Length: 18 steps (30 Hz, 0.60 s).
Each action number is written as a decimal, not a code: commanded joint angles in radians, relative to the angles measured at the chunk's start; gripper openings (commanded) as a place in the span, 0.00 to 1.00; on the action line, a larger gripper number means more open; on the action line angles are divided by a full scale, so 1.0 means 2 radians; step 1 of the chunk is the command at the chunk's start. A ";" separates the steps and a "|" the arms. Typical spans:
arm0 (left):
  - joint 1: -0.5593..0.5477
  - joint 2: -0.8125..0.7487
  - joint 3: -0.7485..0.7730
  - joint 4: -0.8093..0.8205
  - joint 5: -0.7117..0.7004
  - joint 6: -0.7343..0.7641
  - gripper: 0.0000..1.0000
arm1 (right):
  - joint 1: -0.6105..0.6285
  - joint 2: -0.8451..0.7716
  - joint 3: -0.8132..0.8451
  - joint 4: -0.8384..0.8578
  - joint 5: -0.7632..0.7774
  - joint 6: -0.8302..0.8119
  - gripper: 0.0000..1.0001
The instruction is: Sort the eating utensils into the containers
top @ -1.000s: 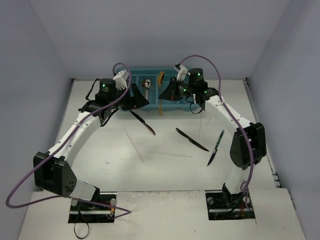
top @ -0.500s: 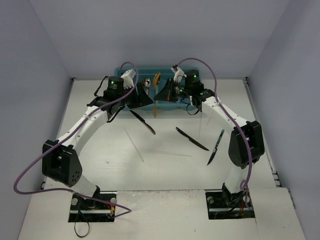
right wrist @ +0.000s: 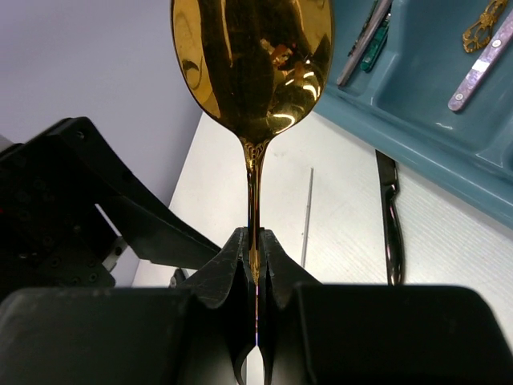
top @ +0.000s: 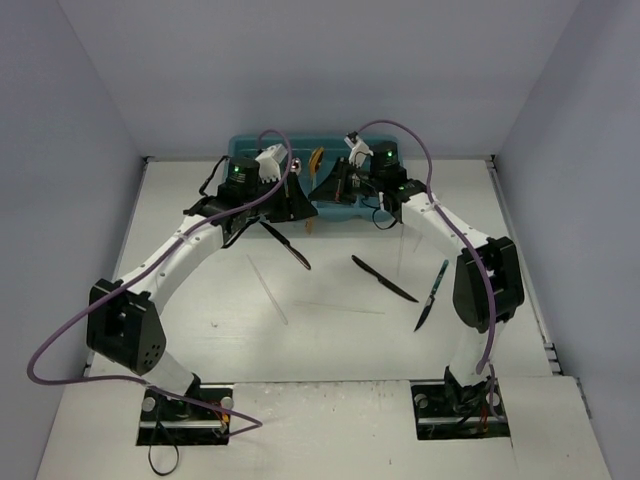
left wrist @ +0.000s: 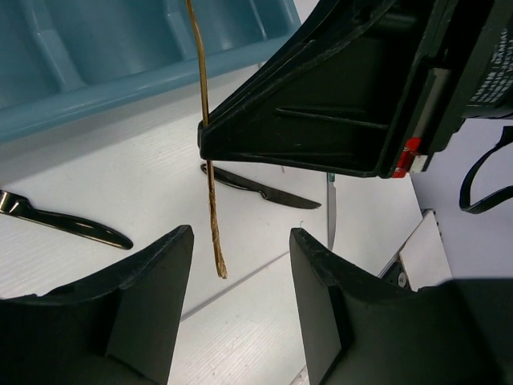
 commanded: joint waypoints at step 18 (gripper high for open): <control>0.001 0.021 0.050 -0.001 -0.024 0.053 0.00 | -0.016 -0.028 0.020 0.077 -0.059 0.022 0.60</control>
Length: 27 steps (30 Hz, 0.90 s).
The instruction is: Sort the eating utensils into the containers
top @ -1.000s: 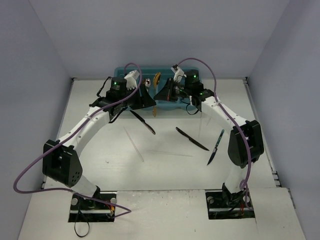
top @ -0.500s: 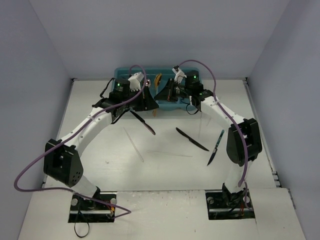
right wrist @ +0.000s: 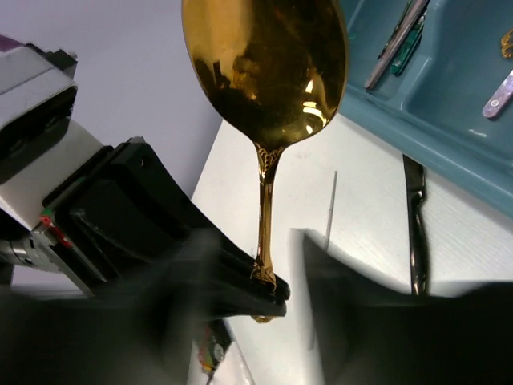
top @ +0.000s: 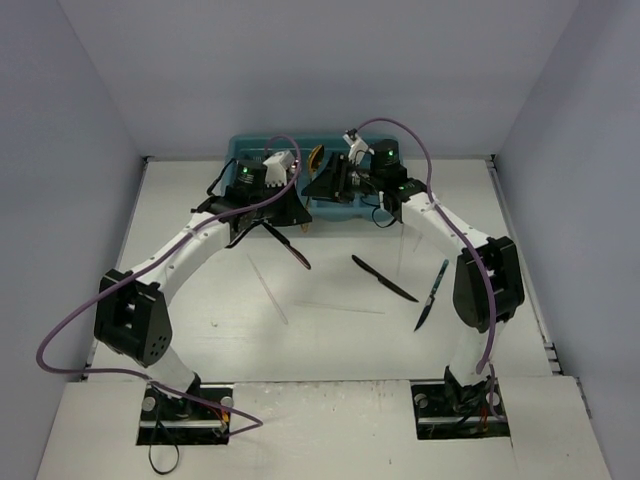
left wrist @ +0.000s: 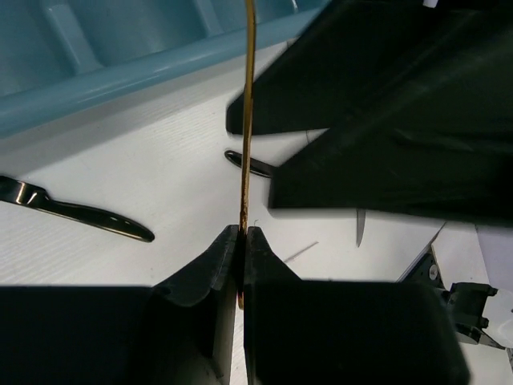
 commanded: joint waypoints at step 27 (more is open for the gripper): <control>0.081 0.291 0.328 0.009 -0.039 0.010 0.00 | -0.178 -0.187 -0.100 -0.149 0.048 -0.313 0.63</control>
